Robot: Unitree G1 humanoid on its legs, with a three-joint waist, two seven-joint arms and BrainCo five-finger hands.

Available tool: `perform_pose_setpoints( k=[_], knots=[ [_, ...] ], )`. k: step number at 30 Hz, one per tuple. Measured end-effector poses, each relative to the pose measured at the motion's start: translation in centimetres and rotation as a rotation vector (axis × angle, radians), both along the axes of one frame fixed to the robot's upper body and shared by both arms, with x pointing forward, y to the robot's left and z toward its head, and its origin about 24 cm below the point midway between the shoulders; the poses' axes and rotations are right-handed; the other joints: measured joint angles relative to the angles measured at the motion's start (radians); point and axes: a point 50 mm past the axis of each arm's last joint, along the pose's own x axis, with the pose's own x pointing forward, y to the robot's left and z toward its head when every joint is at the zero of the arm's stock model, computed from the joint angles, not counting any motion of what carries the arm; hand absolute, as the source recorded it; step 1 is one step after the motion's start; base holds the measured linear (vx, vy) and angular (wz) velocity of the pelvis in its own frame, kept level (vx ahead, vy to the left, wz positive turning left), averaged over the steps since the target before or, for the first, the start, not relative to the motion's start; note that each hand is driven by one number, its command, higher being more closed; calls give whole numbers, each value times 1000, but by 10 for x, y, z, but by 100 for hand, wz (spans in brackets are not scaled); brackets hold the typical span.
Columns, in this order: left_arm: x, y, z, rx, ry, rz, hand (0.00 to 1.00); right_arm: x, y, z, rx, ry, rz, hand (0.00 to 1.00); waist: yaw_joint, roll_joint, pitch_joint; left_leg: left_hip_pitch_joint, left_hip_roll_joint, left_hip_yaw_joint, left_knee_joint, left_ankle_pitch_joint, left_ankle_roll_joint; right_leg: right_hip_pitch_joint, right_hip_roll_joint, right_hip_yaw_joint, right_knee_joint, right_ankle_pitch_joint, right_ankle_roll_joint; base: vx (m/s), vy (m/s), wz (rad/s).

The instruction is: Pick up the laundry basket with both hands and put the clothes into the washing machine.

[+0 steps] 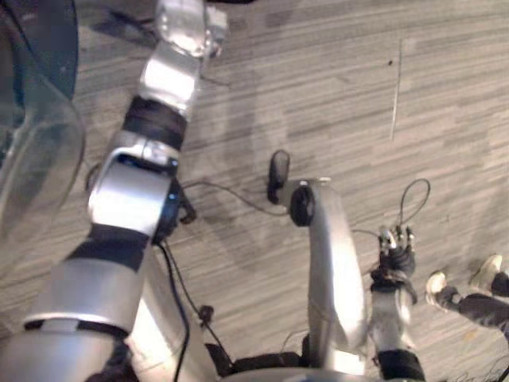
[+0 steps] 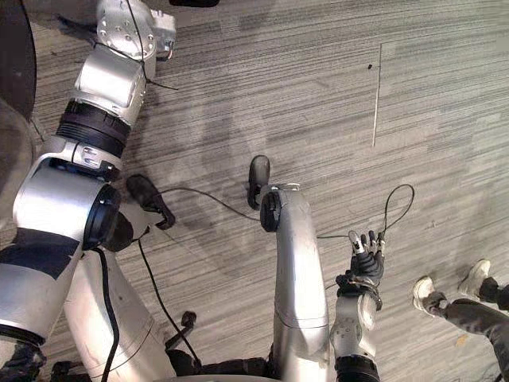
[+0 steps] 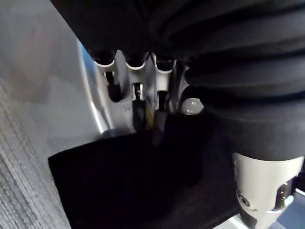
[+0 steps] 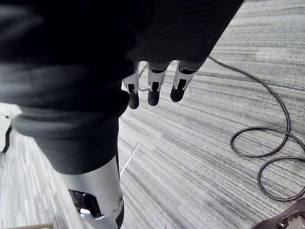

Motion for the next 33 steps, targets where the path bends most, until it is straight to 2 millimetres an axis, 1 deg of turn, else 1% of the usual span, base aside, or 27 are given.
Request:
perform_pose_setpoints(
  k=[3,7,8,9,10,11,13,15,16,18,21,27,33],
  knots=[
    [-2,-1,7,-2,-10,-15,0,-1,0,0,2,-1,-2,0,1,-5,0,-22,7,-4,13,-9,-7,-16,3,-1,-2,1,2,-18,16,-14],
    [-6,-6,19,15,-28,-45,0,-4,-6,-1,4,-1,-30,0,1,-5,0,-64,9,-4,26,-11,-2,-53,0,0,-7,17,7,-20,19,-14],
    [-7,-6,21,14,-29,-53,100,-5,-6,-1,4,0,-32,0,0,-5,0,-69,9,-4,29,-11,-1,-57,0,0,-6,20,4,4,19,-12],
    [-8,-8,23,-3,-35,-72,100,-8,-8,-1,3,4,-40,0,1,-5,0,-79,10,-4,41,-14,5,-68,0,1,3,23,4,15,9,-8],
    [-8,-11,23,-38,-36,-111,100,-11,-9,-2,1,7,-47,0,8,-5,0,-84,11,-5,54,-19,15,-74,0,2,18,25,10,18,8,-5],
    [-8,-12,23,-60,-33,-135,100,-11,-9,-1,0,4,-47,0,9,-5,0,-86,11,-5,58,-19,16,-75,-1,3,21,24,11,0,0,0],
    [-9,-16,26,-99,-27,-193,100,-10,-9,1,-2,-7,-48,0,9,-5,0,-91,10,-3,60,-22,12,-83,-1,7,22,22,7,0,0,0],
    [-11,-18,29,-175,-29,-282,100,-11,-11,2,-3,-8,-53,0,9,-5,0,-96,10,6,60,-23,12,-93,-2,15,23,23,10,0,0,0],
    [-12,-19,30,-189,-29,-297,100,-11,-12,1,-3,-8,-57,0,9,-5,0,-96,10,8,60,-23,12,-95,-3,17,23,23,11,0,0,0],
    [-14,-21,32,-276,-34,-379,100,-15,-18,0,1,-1,-93,0,9,-5,0,-96,9,19,60,-23,13,-103,-3,27,27,25,12,0,0,0],
    [-15,-21,34,-355,-27,-440,100,-17,-23,0,-1,-2,-115,0,11,-5,0,-96,9,17,63,-23,13,-103,-3,27,32,26,12,0,0,0],
    [-15,-18,34,-451,-16,-499,100,-18,-24,0,-1,-1,-117,0,6,-5,0,-94,11,14,77,-21,18,-105,-2,29,48,26,13,0,0,0],
    [-13,-9,31,-496,-12,-493,100,-19,-23,-6,7,26,-117,0,0,-4,0,-64,17,28,73,-20,19,-90,0,38,51,31,16,0,-4,1]
  ],
)
